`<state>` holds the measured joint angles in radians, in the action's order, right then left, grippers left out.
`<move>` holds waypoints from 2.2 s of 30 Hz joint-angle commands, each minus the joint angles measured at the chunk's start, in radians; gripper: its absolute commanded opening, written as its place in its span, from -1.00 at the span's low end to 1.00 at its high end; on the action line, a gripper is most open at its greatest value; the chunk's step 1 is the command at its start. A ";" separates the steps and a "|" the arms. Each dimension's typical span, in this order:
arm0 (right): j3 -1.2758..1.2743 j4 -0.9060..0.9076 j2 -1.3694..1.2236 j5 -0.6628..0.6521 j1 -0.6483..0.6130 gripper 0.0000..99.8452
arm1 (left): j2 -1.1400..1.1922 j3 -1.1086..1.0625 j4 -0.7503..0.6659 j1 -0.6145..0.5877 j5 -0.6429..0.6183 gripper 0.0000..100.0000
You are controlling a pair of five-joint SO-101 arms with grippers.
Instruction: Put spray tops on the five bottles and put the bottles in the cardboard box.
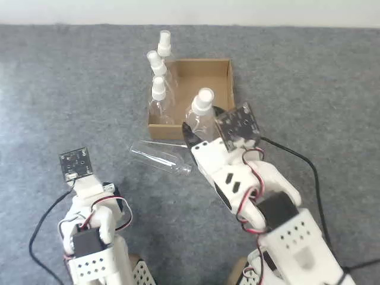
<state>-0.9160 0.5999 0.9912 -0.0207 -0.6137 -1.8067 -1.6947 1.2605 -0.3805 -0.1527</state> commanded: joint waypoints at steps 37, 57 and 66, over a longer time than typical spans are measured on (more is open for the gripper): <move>0.569 -0.242 -0.809 -0.006 0.216 -0.76 | -0.017 0.010 0.005 -0.005 0.003 -0.93; 0.626 -0.470 -1.023 -0.006 0.217 -0.76 | -0.017 0.010 0.005 -0.005 0.003 -0.93; 0.626 -0.568 -1.102 -0.006 0.217 -0.76 | -0.017 0.010 0.005 -0.005 0.003 -0.93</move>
<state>-0.3636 0.0813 -0.1197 -0.0207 -0.4097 -1.8067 -1.6947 1.2605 -0.3805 -0.1527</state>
